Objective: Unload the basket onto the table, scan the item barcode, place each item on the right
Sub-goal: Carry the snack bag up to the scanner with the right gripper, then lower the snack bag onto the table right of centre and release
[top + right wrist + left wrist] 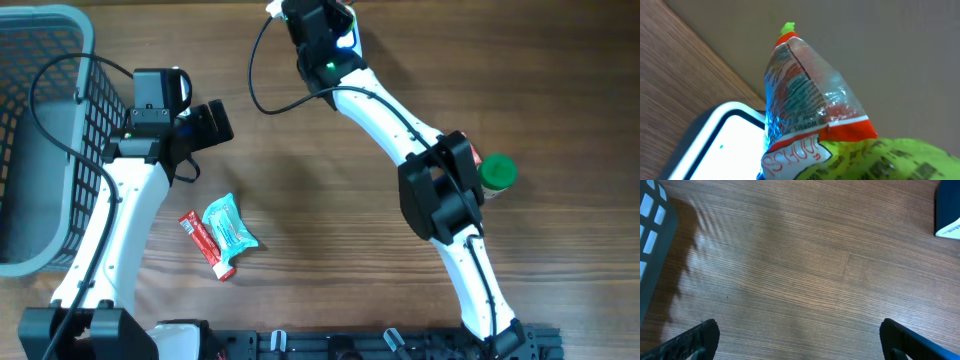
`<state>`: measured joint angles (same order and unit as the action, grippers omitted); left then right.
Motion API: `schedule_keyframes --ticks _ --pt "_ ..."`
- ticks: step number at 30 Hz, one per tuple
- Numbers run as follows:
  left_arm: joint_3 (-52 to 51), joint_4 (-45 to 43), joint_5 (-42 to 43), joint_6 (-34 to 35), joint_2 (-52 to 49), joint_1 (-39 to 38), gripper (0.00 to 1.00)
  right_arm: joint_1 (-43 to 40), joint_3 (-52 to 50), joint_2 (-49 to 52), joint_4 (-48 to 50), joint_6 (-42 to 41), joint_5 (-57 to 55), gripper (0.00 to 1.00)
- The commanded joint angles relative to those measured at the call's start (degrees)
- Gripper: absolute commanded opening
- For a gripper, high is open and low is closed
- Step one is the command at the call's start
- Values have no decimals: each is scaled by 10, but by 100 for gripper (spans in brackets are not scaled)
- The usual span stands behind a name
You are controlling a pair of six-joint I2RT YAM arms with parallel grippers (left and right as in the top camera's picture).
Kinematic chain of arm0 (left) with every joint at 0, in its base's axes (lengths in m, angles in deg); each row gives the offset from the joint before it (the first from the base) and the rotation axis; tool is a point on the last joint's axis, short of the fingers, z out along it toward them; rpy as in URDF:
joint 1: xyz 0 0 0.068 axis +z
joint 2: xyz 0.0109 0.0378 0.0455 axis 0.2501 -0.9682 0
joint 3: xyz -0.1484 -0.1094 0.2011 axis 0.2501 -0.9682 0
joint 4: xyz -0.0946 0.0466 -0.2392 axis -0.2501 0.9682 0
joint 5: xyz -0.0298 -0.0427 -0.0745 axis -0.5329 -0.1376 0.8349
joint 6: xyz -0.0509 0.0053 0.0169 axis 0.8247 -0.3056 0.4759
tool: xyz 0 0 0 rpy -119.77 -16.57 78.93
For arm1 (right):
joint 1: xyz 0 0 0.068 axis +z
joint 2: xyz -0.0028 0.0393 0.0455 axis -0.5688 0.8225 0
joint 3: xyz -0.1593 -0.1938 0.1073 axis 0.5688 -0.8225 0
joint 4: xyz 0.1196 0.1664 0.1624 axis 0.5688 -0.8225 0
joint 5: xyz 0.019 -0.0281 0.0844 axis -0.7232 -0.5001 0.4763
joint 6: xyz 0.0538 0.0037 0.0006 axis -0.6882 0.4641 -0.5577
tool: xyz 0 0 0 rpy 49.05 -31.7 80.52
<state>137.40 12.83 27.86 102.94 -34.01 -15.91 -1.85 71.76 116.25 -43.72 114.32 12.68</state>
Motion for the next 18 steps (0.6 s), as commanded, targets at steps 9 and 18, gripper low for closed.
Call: schedule_keyframes --ticks 9,18 --pt "1 -2 -8 -12 -4 3 100 -8 9 10 7 -89 -10 4" --pt "1 -2 -8 -12 -4 3 100 -38 9 -243 -379 -206 223 4"
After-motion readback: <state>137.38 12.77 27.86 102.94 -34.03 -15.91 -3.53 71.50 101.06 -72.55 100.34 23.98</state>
